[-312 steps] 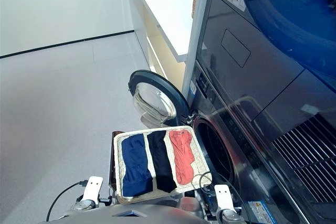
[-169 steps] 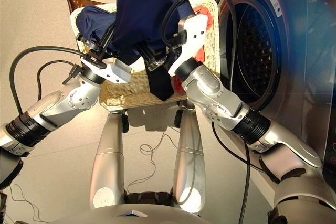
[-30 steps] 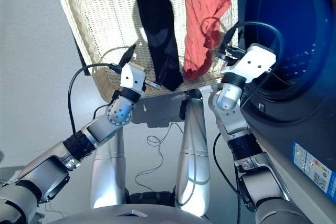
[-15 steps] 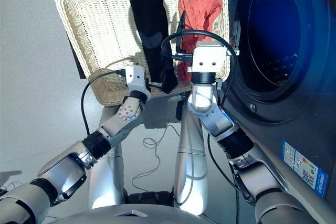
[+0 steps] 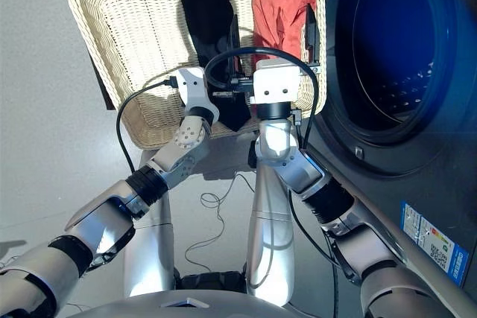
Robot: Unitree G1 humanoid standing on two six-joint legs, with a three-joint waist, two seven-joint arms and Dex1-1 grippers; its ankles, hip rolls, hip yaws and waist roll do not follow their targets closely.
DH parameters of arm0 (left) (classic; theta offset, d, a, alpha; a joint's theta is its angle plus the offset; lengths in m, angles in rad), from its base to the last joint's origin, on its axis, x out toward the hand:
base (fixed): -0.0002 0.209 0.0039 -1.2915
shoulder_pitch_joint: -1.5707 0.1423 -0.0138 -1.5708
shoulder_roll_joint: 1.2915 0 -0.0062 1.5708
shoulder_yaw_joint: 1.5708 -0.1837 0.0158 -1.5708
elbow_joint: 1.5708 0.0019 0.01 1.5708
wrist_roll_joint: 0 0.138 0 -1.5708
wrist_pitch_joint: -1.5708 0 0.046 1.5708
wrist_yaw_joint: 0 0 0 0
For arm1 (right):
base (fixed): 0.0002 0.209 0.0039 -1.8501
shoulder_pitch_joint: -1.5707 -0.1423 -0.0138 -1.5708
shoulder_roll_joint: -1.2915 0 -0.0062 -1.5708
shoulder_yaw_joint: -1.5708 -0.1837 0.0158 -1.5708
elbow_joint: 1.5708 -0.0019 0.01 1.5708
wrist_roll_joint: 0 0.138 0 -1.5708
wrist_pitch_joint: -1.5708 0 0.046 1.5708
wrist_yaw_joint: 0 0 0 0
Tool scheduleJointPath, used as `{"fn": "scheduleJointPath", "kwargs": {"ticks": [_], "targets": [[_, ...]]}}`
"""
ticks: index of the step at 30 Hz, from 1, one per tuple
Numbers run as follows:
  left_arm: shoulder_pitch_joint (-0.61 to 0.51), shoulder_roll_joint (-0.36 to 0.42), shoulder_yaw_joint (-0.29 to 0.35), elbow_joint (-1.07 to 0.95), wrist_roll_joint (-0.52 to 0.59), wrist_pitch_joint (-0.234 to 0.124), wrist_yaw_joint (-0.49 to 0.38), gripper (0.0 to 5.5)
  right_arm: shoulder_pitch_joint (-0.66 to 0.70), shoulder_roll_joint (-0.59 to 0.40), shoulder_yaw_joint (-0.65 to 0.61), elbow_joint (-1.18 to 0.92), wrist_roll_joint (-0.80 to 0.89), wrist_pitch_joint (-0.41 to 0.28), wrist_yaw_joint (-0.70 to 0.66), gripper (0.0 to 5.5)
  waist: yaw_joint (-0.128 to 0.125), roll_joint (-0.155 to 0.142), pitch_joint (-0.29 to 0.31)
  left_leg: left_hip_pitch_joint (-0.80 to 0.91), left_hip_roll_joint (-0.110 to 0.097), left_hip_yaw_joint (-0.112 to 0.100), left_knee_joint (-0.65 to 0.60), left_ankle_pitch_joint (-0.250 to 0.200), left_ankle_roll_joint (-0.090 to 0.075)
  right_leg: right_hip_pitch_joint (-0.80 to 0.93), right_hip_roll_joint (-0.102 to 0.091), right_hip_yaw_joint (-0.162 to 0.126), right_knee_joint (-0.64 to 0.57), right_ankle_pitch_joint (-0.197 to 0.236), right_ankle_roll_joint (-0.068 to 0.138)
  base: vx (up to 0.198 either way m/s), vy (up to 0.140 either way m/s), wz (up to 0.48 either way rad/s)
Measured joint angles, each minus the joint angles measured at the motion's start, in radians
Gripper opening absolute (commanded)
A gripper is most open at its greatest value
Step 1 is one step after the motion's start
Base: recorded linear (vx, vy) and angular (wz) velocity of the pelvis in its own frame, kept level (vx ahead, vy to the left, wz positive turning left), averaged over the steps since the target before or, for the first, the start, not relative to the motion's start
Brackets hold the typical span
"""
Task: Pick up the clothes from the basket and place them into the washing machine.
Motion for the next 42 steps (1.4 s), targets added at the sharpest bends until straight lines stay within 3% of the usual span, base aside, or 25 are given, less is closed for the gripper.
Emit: {"fn": "scheduleJointPath", "kwargs": {"ticks": [5,16,34,35,36,37,38,42], "targets": [[-0.037,-0.008,0.043,0.067,-0.003,0.002,0.007,5.50,-0.007,0.000,0.020,-0.008,0.003,0.000,0.016,5.50,-0.004,-0.002,0.000,-0.026,0.003,-0.006,0.024,-0.003,-0.003,-0.024,0.005,0.000,0.022,-0.002,-0.002,0.000,0.000,0.000],[-0.123,-0.043,0.063,0.190,0.003,0.020,0.040,5.50,-0.011,0.003,0.034,-0.035,0.035,-0.001,0.035,5.50,-0.016,-0.016,-0.001,-0.049,0.007,-0.011,0.041,-0.005,-0.007,-0.045,0.011,-0.001,0.032,-0.002,-0.004,0.000,0.000,0.000],[-0.137,-0.051,0.072,0.202,0.026,0.015,0.072,5.50,-0.040,0.024,0.040,-0.038,0.070,-0.005,0.055,5.50,-0.014,-0.029,-0.005,-0.070,0.014,-0.012,0.048,-0.009,-0.013,-0.061,0.022,0.003,0.026,-0.002,-0.003,0.000,0.000,0.000],[-0.138,-0.052,0.072,0.202,0.026,0.015,0.073,4.51,-0.042,0.024,0.040,-0.038,0.071,-0.005,0.055,5.50,-0.014,-0.029,-0.005,-0.072,0.014,-0.012,0.049,-0.009,-0.013,-0.062,0.022,0.003,0.026,-0.002,-0.003,0.000,0.000,0.000],[-0.140,-0.052,0.074,0.203,0.030,0.015,0.081,2.52,-0.042,0.024,0.040,-0.038,0.071,-0.005,0.055,5.50,-0.013,-0.029,-0.005,-0.075,0.014,-0.012,0.051,-0.009,-0.013,-0.064,0.022,0.003,0.026,-0.002,-0.003,0.000,0.000,0.000],[-0.140,-0.051,0.086,0.206,0.037,0.014,0.084,1.55,-0.042,0.024,0.040,-0.038,0.071,-0.006,0.054,5.50,-0.013,-0.029,-0.005,-0.077,0.014,-0.012,0.051,-0.009,-0.013,-0.067,0.022,0.003,0.025,-0.002,-0.003,0.000,0.000,0.000],[-0.140,-0.048,0.092,0.208,0.043,0.012,0.086,0.00,-0.042,0.024,0.040,-0.038,0.071,-0.006,0.054,5.50,-0.011,-0.029,-0.005,-0.080,0.013,-0.012,0.051,-0.008,-0.012,-0.069,0.022,0.004,0.025,-0.002,-0.003,0.000,0.000,0.000],[-0.145,-0.046,0.107,0.206,0.043,0.006,0.061,0.00,-0.041,0.027,0.040,-0.039,0.071,-0.006,0.055,5.50,-0.002,-0.036,-0.005,-0.086,0.013,-0.012,0.051,-0.007,-0.011,-0.074,0.022,0.004,0.025,-0.002,-0.003,0.000,0.000,0.000]]}}
